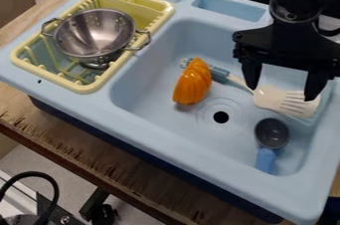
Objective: Moved the blue spoon into the upper sink
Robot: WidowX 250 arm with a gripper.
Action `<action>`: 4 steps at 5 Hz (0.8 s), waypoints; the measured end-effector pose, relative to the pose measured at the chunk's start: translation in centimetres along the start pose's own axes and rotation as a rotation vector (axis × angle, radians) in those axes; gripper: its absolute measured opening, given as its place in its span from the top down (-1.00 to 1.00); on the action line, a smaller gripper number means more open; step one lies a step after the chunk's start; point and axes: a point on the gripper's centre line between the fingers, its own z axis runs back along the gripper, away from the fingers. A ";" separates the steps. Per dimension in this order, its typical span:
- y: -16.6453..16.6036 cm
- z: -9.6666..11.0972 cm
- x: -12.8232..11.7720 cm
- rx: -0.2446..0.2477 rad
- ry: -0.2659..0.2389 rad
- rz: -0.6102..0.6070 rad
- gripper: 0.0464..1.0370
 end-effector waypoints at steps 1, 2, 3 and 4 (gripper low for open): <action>0.2 -0.8 -0.7 0.013 0.033 -0.005 -0.92; 0.8 -0.9 -2.1 -0.019 0.085 -0.081 -0.92; 1.6 0.3 -2.6 -0.087 0.115 -0.146 -0.92; 2.1 0.6 -3.0 -0.117 0.163 -0.163 -0.92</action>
